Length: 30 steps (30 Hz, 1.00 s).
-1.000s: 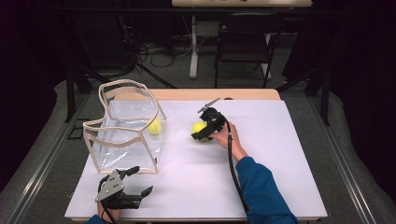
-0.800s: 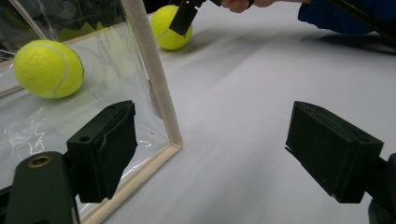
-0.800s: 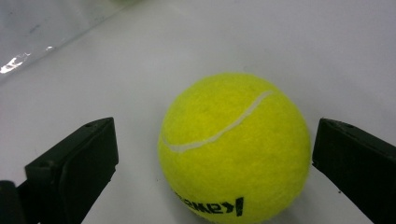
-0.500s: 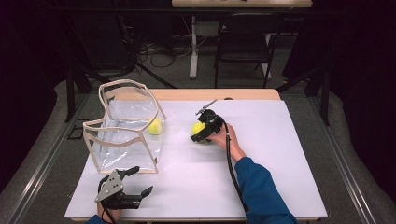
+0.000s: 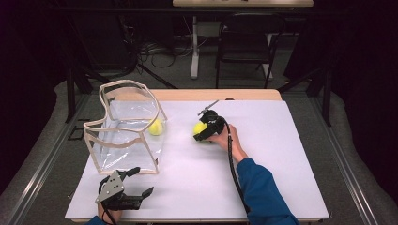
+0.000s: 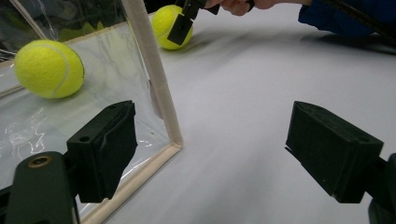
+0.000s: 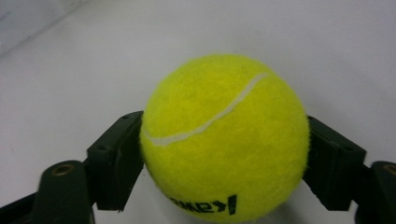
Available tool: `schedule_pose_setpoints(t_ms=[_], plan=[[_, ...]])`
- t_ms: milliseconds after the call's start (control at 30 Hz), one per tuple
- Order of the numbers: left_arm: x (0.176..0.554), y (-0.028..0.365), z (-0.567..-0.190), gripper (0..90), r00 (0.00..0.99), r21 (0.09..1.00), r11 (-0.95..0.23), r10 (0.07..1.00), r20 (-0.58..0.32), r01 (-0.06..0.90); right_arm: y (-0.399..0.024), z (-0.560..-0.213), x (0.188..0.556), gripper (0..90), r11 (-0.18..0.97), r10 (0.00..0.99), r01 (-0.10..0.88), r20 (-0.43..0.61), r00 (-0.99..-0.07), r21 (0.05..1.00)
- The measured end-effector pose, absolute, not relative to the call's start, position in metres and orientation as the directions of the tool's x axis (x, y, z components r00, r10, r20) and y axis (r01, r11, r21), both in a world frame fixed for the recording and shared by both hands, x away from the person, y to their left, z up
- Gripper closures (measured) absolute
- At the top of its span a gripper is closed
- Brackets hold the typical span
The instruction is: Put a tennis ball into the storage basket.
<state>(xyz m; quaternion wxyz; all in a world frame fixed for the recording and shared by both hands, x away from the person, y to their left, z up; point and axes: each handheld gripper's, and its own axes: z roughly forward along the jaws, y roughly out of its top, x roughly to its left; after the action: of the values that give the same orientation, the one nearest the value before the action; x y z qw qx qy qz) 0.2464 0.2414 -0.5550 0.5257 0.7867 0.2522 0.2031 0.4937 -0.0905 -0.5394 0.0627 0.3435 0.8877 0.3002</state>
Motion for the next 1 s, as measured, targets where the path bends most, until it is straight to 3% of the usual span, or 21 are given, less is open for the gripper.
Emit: schedule_pose_setpoints(t_ms=[1000], plan=[[0.246,0.242,-0.555,16.1,0.784,0.931,-0.315,0.618,0.055,0.184,-0.096,-0.522,0.487,25.8,0.645,0.623,0.541,0.040,-0.781,0.540]])
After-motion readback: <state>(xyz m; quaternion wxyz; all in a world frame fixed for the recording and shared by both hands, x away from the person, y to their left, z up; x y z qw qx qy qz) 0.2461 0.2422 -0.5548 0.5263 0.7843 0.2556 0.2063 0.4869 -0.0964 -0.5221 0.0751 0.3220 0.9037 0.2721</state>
